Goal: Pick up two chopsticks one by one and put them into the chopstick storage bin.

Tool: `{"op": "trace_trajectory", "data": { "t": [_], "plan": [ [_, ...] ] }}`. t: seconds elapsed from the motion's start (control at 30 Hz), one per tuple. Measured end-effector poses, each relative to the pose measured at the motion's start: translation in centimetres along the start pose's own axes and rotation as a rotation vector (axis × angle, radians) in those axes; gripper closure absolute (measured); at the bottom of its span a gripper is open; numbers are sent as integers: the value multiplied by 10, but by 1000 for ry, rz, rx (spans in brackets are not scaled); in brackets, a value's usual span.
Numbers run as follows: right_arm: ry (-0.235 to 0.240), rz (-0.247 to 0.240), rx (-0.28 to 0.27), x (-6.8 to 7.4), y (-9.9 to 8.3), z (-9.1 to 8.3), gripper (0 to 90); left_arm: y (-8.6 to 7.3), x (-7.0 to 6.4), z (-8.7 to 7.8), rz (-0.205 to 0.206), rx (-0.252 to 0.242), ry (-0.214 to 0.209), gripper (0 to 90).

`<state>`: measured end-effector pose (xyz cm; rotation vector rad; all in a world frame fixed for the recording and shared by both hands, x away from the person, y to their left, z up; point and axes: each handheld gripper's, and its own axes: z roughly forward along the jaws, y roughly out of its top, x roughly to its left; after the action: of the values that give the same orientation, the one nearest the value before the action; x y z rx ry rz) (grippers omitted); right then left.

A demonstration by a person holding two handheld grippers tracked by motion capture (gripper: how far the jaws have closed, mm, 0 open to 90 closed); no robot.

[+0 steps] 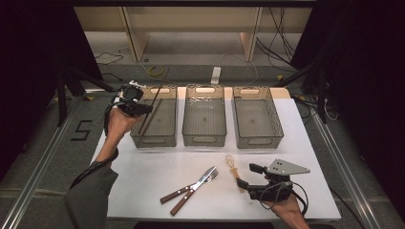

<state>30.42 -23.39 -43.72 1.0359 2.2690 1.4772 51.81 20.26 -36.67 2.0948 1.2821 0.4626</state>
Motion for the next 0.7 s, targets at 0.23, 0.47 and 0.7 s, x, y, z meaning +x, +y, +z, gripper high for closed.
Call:
{"op": "trace_trajectory", "data": {
  "t": [0.23, 0.47, 0.7],
  "plan": [
    [0, 1, 1, 0, 0, 0, 266, -6, 3, 9, -6, 4, 13, 843],
    [1, 1, 1, 0, 0, 0, 266, -12, 6, 15, -9, 2, 15, 840],
    [1, -1, 3, 0, 0, 0, 266, -16, 5, 21, -15, 17, 14, 839]
  ]
}}
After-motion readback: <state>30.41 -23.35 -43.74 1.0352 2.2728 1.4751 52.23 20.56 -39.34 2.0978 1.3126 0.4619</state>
